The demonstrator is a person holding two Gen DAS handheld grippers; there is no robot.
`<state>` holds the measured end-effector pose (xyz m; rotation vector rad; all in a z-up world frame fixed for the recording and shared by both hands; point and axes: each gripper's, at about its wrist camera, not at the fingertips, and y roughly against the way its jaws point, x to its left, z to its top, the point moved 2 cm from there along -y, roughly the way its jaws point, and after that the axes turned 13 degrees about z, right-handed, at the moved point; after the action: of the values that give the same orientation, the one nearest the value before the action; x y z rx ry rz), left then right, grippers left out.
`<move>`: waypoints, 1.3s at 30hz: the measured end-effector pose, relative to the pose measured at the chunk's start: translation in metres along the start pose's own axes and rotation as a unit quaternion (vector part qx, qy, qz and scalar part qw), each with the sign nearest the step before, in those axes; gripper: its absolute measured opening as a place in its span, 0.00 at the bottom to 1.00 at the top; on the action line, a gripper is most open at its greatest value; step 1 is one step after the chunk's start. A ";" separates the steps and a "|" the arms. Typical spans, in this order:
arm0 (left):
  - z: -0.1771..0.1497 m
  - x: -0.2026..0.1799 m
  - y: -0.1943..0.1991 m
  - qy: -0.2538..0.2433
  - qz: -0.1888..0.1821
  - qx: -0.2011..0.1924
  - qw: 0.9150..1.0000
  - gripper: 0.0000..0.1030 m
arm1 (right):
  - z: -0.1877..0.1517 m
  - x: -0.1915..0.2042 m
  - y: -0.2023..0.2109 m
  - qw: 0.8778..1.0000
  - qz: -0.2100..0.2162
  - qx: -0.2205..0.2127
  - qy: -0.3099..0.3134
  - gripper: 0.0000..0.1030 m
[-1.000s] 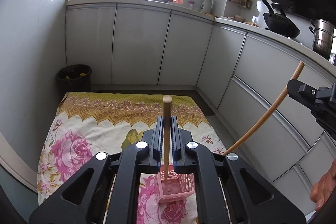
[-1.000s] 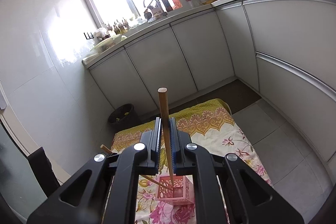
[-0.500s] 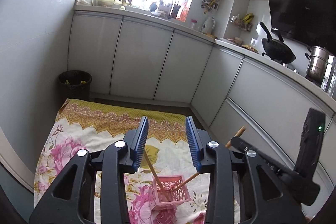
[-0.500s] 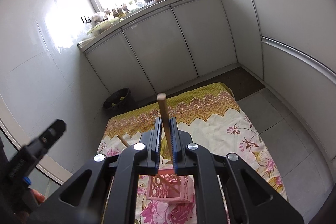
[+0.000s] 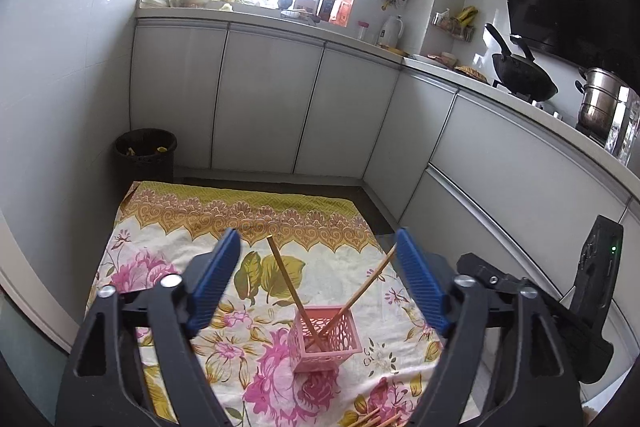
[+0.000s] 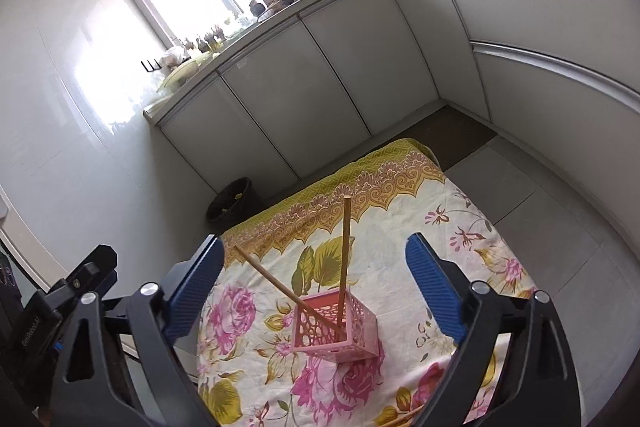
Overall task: Organize utensils
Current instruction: 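Open the left tool over the basket while the right tool releases its chopstick inside, then return to the chopstick pile and close the left tool on one while the right grasps another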
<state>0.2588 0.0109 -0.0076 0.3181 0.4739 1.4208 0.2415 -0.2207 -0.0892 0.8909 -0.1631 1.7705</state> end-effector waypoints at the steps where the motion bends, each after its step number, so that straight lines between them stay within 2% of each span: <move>1: -0.002 -0.002 0.004 -0.007 0.001 -0.002 1.000 0.90 | -0.003 -0.002 0.007 1.000 0.001 -0.001 -0.007 0.92; 2: -0.004 -0.004 0.007 -0.014 0.001 -0.002 1.000 0.93 | -0.007 -0.004 0.013 1.000 0.001 0.001 -0.014 0.93; 5: -0.011 -0.013 0.008 -0.051 -0.004 0.021 0.998 0.93 | -0.021 -0.015 0.025 0.999 -0.013 0.029 -0.042 0.94; 9: -0.025 -0.026 0.005 -0.104 -0.008 0.057 0.993 0.93 | -0.047 -0.035 0.042 0.993 -0.059 0.078 -0.071 0.93; 14: -0.051 -0.042 0.003 -0.171 -0.021 0.102 0.980 0.93 | -0.082 -0.062 0.071 0.981 -0.116 0.128 -0.086 0.93; 18: -0.075 -0.054 -0.004 -0.213 -0.030 0.142 0.966 0.93 | -0.109 -0.077 0.093 0.972 -0.132 0.165 -0.106 0.93; 22: -0.111 -0.075 -0.018 -0.278 -0.051 0.207 0.937 0.93 | -0.138 -0.091 0.108 0.958 -0.123 0.211 -0.152 0.93; 24: -0.134 -0.085 -0.029 -0.309 -0.053 0.238 0.919 0.93 | -0.152 -0.099 0.113 0.949 -0.108 0.232 -0.184 0.93; 27: -0.170 -0.096 -0.052 -0.353 -0.041 0.290 0.889 0.93 | -0.167 -0.106 0.119 0.936 -0.084 0.253 -0.229 0.93; 29: -0.187 -0.099 -0.066 -0.365 -0.031 0.311 0.877 0.93 | -0.171 -0.110 0.122 0.932 -0.082 0.256 -0.244 0.93; 31: -0.196 -0.101 -0.078 -0.361 -0.027 0.325 0.874 0.93 | -0.172 -0.113 0.126 0.930 -0.083 0.254 -0.251 0.93; 32: -0.199 -0.102 -0.083 -0.358 -0.027 0.329 0.873 0.90 | -0.172 -0.114 0.128 0.930 -0.084 0.253 -0.254 0.93; 34: -0.206 -0.105 -0.093 -0.356 -0.032 0.345 0.868 0.70 | -0.171 -0.116 0.131 0.928 -0.085 0.252 -0.260 0.93; 35: -0.209 -0.106 -0.097 -0.352 -0.034 0.356 0.865 0.53 | -0.171 -0.117 0.132 0.928 -0.085 0.251 -0.261 0.93; 36: -0.210 -0.108 -0.101 -0.347 -0.036 0.365 0.863 0.44 | -0.169 -0.119 0.132 0.928 -0.085 0.251 -0.261 0.93; 39: -0.217 -0.112 -0.112 -0.357 -0.028 0.370 0.857 0.42 | -0.167 -0.120 0.131 0.928 -0.084 0.253 -0.261 0.93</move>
<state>0.2390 -0.1298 -0.2354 1.3886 0.3809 0.9063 0.0613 -0.2785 -0.2438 1.6941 0.0343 1.3959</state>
